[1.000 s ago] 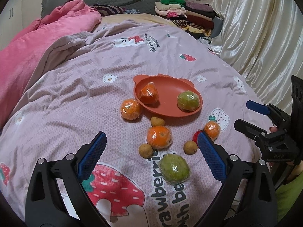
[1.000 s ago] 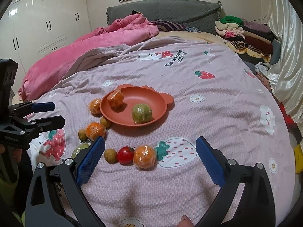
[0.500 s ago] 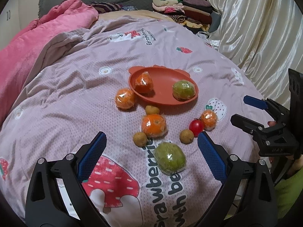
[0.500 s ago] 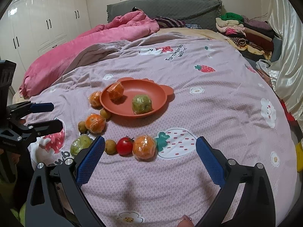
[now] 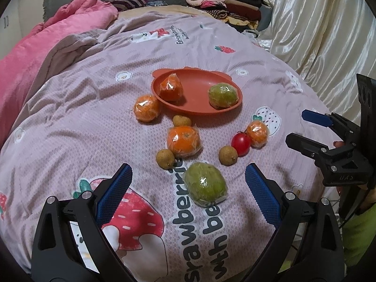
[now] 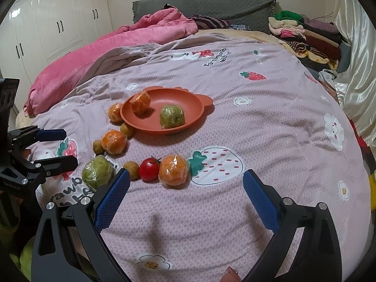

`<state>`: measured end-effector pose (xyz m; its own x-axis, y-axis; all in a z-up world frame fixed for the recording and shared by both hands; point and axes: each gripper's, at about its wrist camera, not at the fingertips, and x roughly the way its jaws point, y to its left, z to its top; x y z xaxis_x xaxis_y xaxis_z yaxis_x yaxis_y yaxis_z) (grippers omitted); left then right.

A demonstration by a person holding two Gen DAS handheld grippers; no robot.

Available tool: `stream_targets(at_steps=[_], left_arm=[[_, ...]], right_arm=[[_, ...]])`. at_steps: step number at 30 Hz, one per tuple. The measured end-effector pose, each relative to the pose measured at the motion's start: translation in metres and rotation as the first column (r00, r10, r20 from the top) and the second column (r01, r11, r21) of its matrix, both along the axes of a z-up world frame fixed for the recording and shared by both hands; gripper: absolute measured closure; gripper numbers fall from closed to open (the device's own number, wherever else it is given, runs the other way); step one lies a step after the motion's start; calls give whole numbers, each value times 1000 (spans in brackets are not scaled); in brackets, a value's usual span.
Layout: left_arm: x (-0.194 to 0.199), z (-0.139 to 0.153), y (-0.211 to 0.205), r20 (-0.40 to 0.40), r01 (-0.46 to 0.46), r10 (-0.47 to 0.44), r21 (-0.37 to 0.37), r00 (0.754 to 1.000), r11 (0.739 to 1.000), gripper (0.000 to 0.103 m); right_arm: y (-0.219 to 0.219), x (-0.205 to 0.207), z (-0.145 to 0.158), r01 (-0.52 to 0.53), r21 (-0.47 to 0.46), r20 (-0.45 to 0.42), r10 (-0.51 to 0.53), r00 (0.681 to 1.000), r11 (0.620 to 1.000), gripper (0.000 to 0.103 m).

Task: Organize fruits
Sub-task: 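Withdraw both open grippers from the plate back toward the remaining fruits, then grasp the large green wrapped fruit with the left gripper while the right grasps a wrapped mandarin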

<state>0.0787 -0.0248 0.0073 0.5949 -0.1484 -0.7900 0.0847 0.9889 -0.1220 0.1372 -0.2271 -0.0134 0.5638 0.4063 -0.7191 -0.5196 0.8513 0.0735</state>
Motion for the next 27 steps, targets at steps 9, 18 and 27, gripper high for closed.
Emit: stream_targets(at_steps=[9,18,27], left_arm=[[-2,-7,-4,-23,7,-6,2,1000,1000,13],[0,-20,-12,-48,37,-36,7,998,999,13],[3,-30,-13,-72,53,-54,-22,996,998,15]], right_arm=[[-4,2,-9,0,-12,-14,0,1000,1000,7],[-1,8,-20,-2,-22,-32,1,999,1000,7],[8,12,-31,-33,-55,-44,31,999,998,21]])
